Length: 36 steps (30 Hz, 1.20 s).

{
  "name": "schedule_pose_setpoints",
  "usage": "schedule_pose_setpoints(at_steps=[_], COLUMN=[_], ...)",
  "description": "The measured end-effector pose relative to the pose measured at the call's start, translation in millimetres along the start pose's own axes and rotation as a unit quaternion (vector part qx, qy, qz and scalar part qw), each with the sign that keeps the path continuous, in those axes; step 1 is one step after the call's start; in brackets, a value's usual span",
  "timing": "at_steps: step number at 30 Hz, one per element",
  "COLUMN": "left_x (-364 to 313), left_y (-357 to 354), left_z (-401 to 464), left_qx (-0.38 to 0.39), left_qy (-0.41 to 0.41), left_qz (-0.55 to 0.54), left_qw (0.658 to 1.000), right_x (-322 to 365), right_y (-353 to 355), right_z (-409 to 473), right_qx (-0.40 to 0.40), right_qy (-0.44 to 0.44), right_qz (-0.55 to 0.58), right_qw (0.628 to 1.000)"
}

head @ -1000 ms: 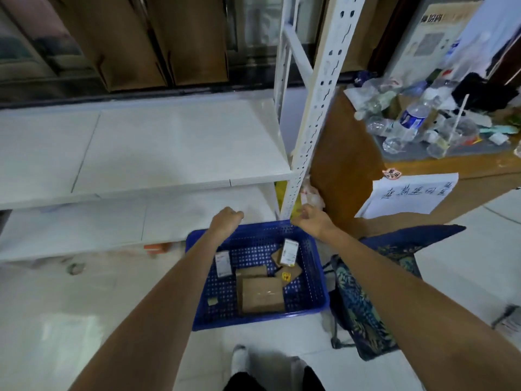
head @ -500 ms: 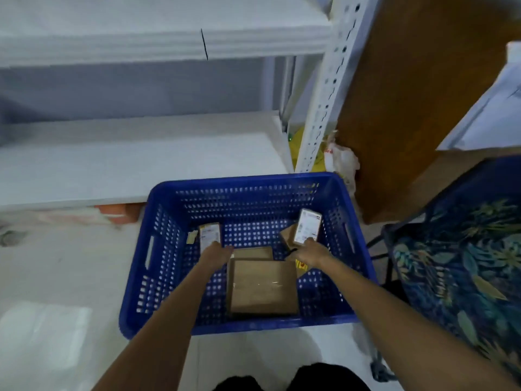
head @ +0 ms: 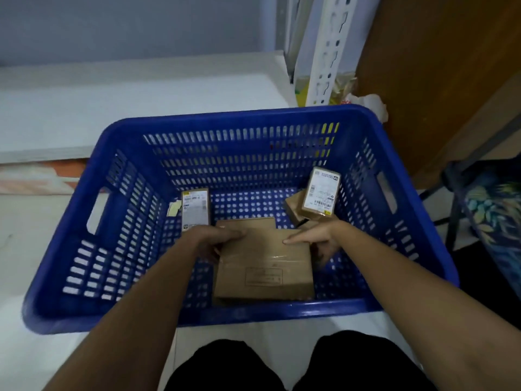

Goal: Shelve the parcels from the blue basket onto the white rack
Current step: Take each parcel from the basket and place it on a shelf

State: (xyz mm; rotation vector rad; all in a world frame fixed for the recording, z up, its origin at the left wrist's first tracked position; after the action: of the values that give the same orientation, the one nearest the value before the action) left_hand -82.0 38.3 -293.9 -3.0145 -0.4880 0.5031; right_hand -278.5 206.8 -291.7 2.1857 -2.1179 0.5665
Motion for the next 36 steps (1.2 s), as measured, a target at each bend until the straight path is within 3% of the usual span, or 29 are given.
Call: schedule_pose_setpoints(at_steps=[3,7,12,19,26,32,36], left_x=[-8.9,-55.7,-114.0,-214.2,-292.9,-334.6,-344.3], left_y=[-13.8,-28.4,-32.1,-60.7,-90.5,-112.4,-116.3], left_z=[-43.5,-162.4,-339.4,-623.5,-855.9,-980.0,-1022.5], left_qx=[-0.035,-0.085,-0.075,-0.102,-0.154,-0.179,-0.243], left_qy=[-0.065,-0.160,-0.175,-0.208,-0.283,-0.384,-0.454], left_qz=[-0.050,-0.147,-0.202,-0.182,-0.168,-0.148,-0.060], left_qw=[0.996,0.972,0.961,0.956,0.932,0.894,0.855], right_x=[10.3,60.2,122.7,202.1,272.1,308.9,316.1], right_y=[-10.1,-20.2,-53.5,-113.7,-154.7,-168.6,-170.5], right_z=[-36.4,-152.1,-333.2,-602.1,-821.9,-931.3,-958.9], right_qx=[-0.029,-0.125,-0.136,-0.101,-0.130,-0.128,-0.148], right_qy=[0.055,0.156,0.233,0.296,0.350,0.429,0.439], right_qz=[0.064,0.116,0.167,0.180,0.132,0.101,0.081], right_qw=[0.996,0.973,0.948,0.932,0.918,0.888,0.882])
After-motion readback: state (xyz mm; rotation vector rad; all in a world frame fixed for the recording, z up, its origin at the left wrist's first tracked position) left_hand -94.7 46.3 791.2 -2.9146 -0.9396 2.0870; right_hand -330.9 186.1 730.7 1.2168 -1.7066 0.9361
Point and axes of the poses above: each hand's wrist, its own z-axis towards the middle knuckle, its own y-axis out of the back of the hand, x = y × z, the point moved 4 cm from there along z, towards the middle knuckle, and after that the axes turned 12 degrees about x, right-handed, at the moved point
